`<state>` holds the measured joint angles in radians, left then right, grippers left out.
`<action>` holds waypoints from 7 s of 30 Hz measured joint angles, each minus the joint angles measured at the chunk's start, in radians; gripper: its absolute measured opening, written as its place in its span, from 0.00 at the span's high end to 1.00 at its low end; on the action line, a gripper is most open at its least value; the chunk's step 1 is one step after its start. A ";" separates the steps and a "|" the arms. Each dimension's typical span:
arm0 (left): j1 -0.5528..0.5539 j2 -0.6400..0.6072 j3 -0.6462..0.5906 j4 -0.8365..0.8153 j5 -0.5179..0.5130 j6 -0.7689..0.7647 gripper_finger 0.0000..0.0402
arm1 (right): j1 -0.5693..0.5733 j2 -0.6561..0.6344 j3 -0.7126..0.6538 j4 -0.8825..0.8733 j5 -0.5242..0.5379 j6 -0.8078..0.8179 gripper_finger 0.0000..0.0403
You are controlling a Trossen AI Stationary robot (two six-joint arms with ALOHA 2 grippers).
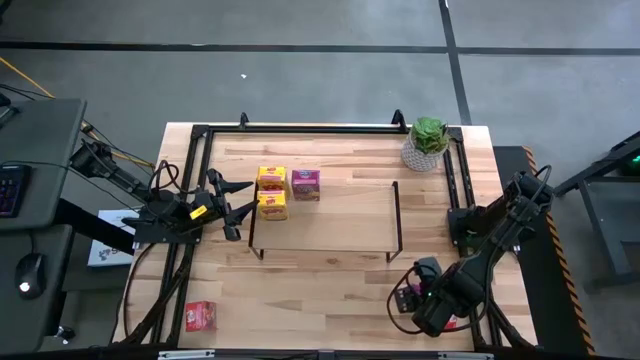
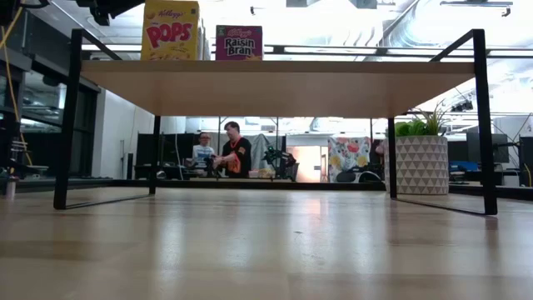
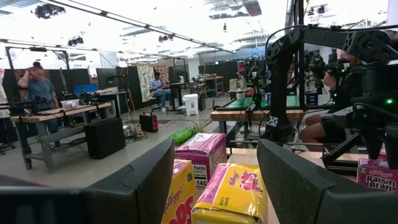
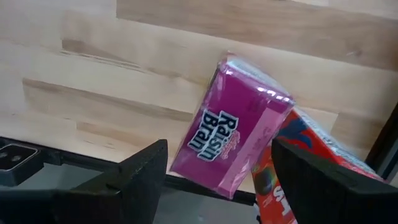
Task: Stack cereal on shelf
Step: Put the purple cereal box on the shelf
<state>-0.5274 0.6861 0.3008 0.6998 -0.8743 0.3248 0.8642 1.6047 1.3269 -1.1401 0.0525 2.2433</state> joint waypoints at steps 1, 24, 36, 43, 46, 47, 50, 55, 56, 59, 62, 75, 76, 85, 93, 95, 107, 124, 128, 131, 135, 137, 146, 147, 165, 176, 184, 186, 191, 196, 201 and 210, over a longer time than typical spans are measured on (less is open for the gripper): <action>0.000 0.000 0.000 0.000 0.000 0.000 0.45 | 0.000 0.000 0.000 0.003 0.000 0.000 0.31; 0.000 0.000 0.000 0.000 0.000 0.000 0.45 | 0.000 0.004 0.000 -0.064 0.018 0.112 0.31; 0.000 0.000 0.000 0.000 0.000 0.000 0.45 | -0.002 0.045 0.000 -0.081 0.001 0.113 0.31; 0.000 0.000 0.000 0.000 0.000 0.000 0.45 | -0.006 0.069 0.000 -0.083 0.053 0.069 0.31; 0.000 0.000 0.000 0.000 0.000 0.000 0.45 | -0.007 0.092 0.000 -0.080 0.038 0.062 0.31; 0.000 0.000 0.000 0.000 0.000 0.000 0.45 | -0.007 0.098 0.000 -0.078 0.026 0.063 0.31; 0.000 0.000 0.000 0.000 0.000 0.000 0.45 | -0.007 0.113 0.000 -0.079 -0.007 0.062 0.31; 0.000 0.000 0.000 0.000 0.000 0.000 0.45 | -0.007 0.116 0.000 -0.083 -0.008 0.055 0.31; 0.000 0.000 0.000 0.000 0.000 0.000 0.45 | -0.007 0.116 0.000 -0.083 -0.008 0.051 0.31; 0.000 0.000 0.000 0.000 0.000 0.000 0.45 | -0.007 0.116 0.000 -0.082 -0.008 0.045 0.33; 0.000 0.000 0.000 0.000 0.000 0.000 0.45 | -0.007 0.116 0.000 -0.082 -0.008 0.040 0.38; 0.000 0.000 0.000 0.000 0.000 0.000 0.45 | -0.013 0.085 0.000 0.048 0.006 -0.154 0.59; 0.000 0.000 0.000 0.000 0.000 0.000 0.45 | -0.015 0.072 0.000 0.084 0.018 -0.196 0.60; 0.000 0.000 0.000 0.000 0.000 0.000 0.45 | -0.116 -0.035 0.000 0.602 0.221 -0.797 0.61; 0.000 0.000 0.000 0.000 0.000 0.000 0.45 | -0.329 -0.030 0.238 0.644 0.211 -1.431 0.61; 0.000 0.000 0.000 -0.001 0.000 0.000 0.45 | -0.371 -0.011 0.352 0.540 0.225 -1.544 0.61; 0.000 0.000 0.000 -0.007 0.000 0.000 0.45 | -0.545 0.205 0.814 0.011 0.378 -1.889 0.61; 0.000 0.000 0.000 -0.008 0.000 0.000 0.45 | -0.666 0.349 0.851 -0.098 0.287 -2.264 0.61; 0.000 0.000 0.000 -0.007 0.000 0.000 0.45 | -0.671 0.355 0.851 -0.091 0.265 -2.274 0.61; 0.000 0.000 0.000 -0.008 0.000 0.000 0.45 | -0.670 0.355 0.851 -0.091 0.265 -2.270 0.61; 0.000 0.000 0.000 -0.007 0.000 0.000 0.45 | -0.670 0.355 0.851 -0.091 0.265 -2.268 0.61; 0.000 0.000 0.000 -0.008 0.000 0.000 0.45 | -0.670 0.356 0.851 -0.090 0.265 -2.269 0.61; 0.000 0.000 0.000 -0.008 0.000 -0.004 0.45 | -0.681 0.381 0.851 -0.086 0.256 -2.290 0.61; 0.000 0.000 0.000 -0.008 0.000 -0.006 0.45 | -0.681 0.384 0.851 -0.088 0.255 -2.294 0.61; 0.000 0.000 0.000 -0.008 0.000 -0.008 0.45 | -0.683 0.387 0.851 -0.060 0.254 -2.308 0.61; 0.000 0.000 0.000 -0.008 0.000 -0.008 0.45 | -0.695 0.387 0.851 -0.061 0.224 -2.285 0.61; 0.000 0.000 0.000 -0.008 0.000 -0.008 0.45 | -0.703 0.387 0.851 -0.061 0.224 -2.288 0.61; 0.000 0.000 0.000 -0.008 0.000 -0.008 0.45 | -0.703 0.387 0.851 -0.061 0.224 -2.288 0.61; 0.000 0.000 0.000 -0.008 0.000 -0.008 0.45 | -0.703 0.387 0.851 -0.061 0.223 -2.290 0.61; 0.000 0.000 0.000 -0.008 0.000 -0.008 0.45 | -0.703 0.387 0.851 -0.061 0.216 -2.296 0.61; 0.000 0.001 0.000 -0.008 0.000 -0.008 0.45 | -0.703 0.387 0.851 -0.061 0.216 -2.296 0.61; 0.000 0.001 0.000 -0.008 0.000 -0.008 0.45 | -0.703 0.387 0.851 -0.061 0.216 -2.296 0.55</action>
<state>-0.5272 0.6868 0.3006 0.6914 -0.8745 0.3168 0.1616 1.9919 2.1777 -1.2007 0.2684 -0.0528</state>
